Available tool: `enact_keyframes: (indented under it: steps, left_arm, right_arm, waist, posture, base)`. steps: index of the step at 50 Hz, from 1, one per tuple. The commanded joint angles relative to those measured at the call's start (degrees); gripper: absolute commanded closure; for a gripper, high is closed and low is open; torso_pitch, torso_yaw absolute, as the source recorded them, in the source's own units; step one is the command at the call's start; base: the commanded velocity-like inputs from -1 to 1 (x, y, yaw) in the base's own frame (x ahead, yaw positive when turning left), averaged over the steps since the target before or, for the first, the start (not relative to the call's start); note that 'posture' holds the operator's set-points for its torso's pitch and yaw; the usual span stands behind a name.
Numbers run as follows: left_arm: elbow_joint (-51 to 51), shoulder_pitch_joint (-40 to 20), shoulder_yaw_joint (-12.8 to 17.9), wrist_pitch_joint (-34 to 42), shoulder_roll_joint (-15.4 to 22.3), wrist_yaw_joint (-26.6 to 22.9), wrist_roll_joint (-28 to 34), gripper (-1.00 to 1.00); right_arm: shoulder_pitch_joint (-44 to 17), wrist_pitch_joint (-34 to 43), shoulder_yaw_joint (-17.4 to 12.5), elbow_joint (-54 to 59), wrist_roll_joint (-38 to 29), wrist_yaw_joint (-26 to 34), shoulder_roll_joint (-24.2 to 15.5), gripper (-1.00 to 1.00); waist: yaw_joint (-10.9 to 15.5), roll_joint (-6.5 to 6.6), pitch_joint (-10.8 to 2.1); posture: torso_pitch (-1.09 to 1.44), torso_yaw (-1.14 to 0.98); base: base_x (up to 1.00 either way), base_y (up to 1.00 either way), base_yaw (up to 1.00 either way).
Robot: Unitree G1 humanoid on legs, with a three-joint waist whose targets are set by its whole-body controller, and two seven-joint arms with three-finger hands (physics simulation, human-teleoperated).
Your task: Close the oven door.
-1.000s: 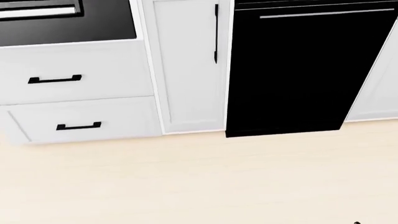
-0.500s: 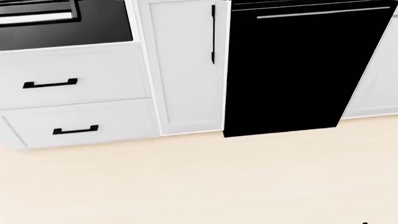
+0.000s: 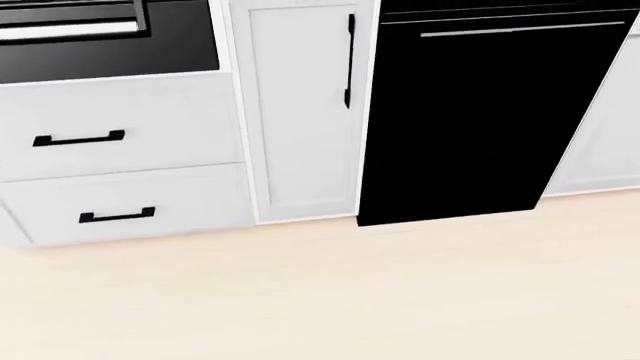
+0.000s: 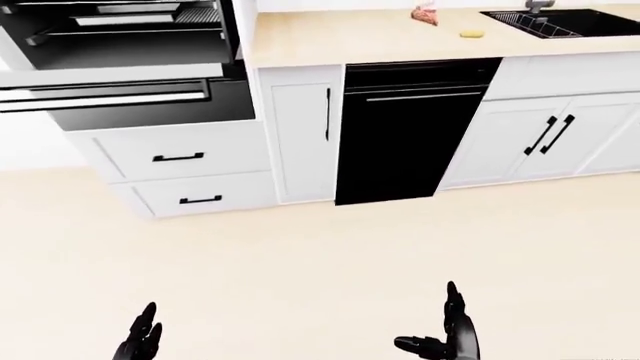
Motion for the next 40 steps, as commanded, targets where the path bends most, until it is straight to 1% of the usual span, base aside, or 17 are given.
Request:
enact_keyframes:
  steps: [1,5,7,9,10,11,12,13,19,23,25,27,30,34,37,39,40]
  left_arm:
    - [-1.5,-0.7,0.8,-1.8,1.6,0.4,-0.8,-1.00]
    - [-1.6,-0.6,0.8,-1.9,1.6,0.5,-0.8,-1.00]
    - [-1.6,-0.6,0.8,-1.9,1.5,0.4,-0.9,-1.00]
    - [-1.6,-0.6,0.8,-1.9,1.5,0.4,-0.9,-1.00]
    - [-1.6,-0.5,0.7,-2.0,1.5,0.4,-1.0,-1.00]
    - [-1.6,-0.5,0.7,-2.0,1.5,0.4,-1.0,-1.00]
    - [-1.6,-0.5,0.7,-2.0,1.5,0.3,-1.0,-1.00]
    - [-1.6,-0.5,0.6,-1.9,1.5,0.3,-1.0,-1.00]
    - [-1.6,-0.5,0.5,-1.9,1.5,0.1,-1.1,-1.00]
    - [-1.6,-0.6,0.5,-1.8,1.6,0.0,-1.2,-1.00]
    - [-1.6,-0.6,0.5,-1.8,1.6,0.0,-1.2,-1.00]
    - [-1.6,-0.7,0.5,-1.7,1.6,-0.1,-1.2,-1.00]
    - [-1.6,-0.7,0.6,-1.7,1.6,-0.1,-1.2,-1.00]
    - [-1.7,-0.7,0.6,-1.6,1.6,-0.2,-1.4,-1.00]
    - [-1.7,-0.6,0.5,-1.6,1.5,-0.2,-1.4,-1.00]
    - [-1.7,-0.5,0.5,-1.7,1.6,-0.2,-1.5,-1.00]
    - [-1.7,-0.6,0.5,-1.6,1.6,-0.3,-1.5,-1.00]
  right_arm:
    - [-1.1,-1.7,0.0,-1.6,0.1,0.1,-0.5,-1.00]
    - [-1.1,-1.7,0.0,-1.6,0.1,0.1,-0.5,-1.00]
    - [-1.1,-1.7,0.0,-1.6,0.1,0.2,-0.5,-1.00]
    - [-1.1,-1.7,0.0,-1.6,0.1,0.2,-0.4,-1.00]
    - [-1.1,-1.7,0.0,-1.7,0.1,0.2,-0.4,-1.00]
    - [-1.2,-1.7,0.0,-1.6,0.1,0.2,-0.4,-1.00]
    - [-1.2,-1.6,0.0,-1.6,0.1,0.2,-0.5,-1.00]
    - [-1.2,-1.7,0.1,-1.6,0.0,0.1,-0.5,-1.00]
    - [-1.1,-1.5,0.0,-1.6,0.0,0.2,-0.5,-1.00]
    - [-1.1,-1.5,0.0,-1.6,0.0,0.3,-0.4,-1.00]
    - [-1.1,-1.5,0.0,-1.6,0.1,0.4,-0.4,-1.00]
    - [-1.1,-1.5,0.0,-1.6,0.1,0.4,-0.4,-1.00]
    - [-1.1,-1.3,-0.1,-1.7,0.3,0.5,-0.4,-1.00]
    - [-1.2,-1.2,0.0,-1.7,0.4,0.5,-0.4,-1.00]
    - [-1.2,-1.3,0.1,-1.7,0.4,0.4,-0.4,-1.00]
    - [-1.2,-1.3,0.0,-1.7,0.5,0.5,-0.4,-1.00]
    - [-1.2,-1.3,0.0,-1.7,0.5,0.4,-0.4,-1.00]
  waist:
    - [0.3,0.13,-0.71]
    - [0.4,2.46,0.10]
    - [0.4,4.50,0.09]
    - [0.5,8.02,-0.49]
    - [0.9,10.64,-1.23]
    - [1.2,7.04,-0.53]
    - [1.1,7.71,-0.33]
    - [1.5,7.32,-0.25]
    - [1.1,3.94,0.20]
    - [0.9,1.06,0.23]
    - [0.7,-1.67,-0.30]
    - [0.2,0.27,-0.04]
    - [0.2,0.12,-0.53]
    - [0.4,2.22,0.01]
    - [0.4,5.40,0.01]
    - [0.7,9.74,-1.05]
    - [0.7,8.18,-1.18]
  posture:
    - [0.00,0.00]
    - [0.00,0.00]
    - [0.00,0.00]
    - [0.00,0.00]
    - [0.00,0.00]
    - [0.00,0.00]
    - [0.00,0.00]
    - [0.00,0.00]
    - [0.00,0.00]
    - [0.00,0.00]
    - [0.00,0.00]
    - [0.00,0.00]
    - [0.00,0.00]
    - [0.00,0.00]
    - [0.00,0.00]
    - [0.00,0.00]
    - [0.00,0.00]
  base:
    - [0.00,0.30,0.00]
    - [0.00,0.29,0.00]
    - [0.00,0.29,0.00]
    - [0.00,0.29,0.00]
    - [0.00,0.28,0.00]
    - [0.00,0.30,0.00]
    - [0.00,0.29,0.00]
    - [0.00,0.29,0.00]
    - [0.00,0.29,0.00]
    - [0.00,0.28,0.00]
    - [0.00,0.29,0.00]
    - [0.00,0.29,0.00]
    - [0.00,0.28,0.00]
    - [0.00,0.29,0.00]
    - [0.00,0.29,0.00]
    - [0.00,0.29,0.00]
    - [0.00,0.29,0.00]
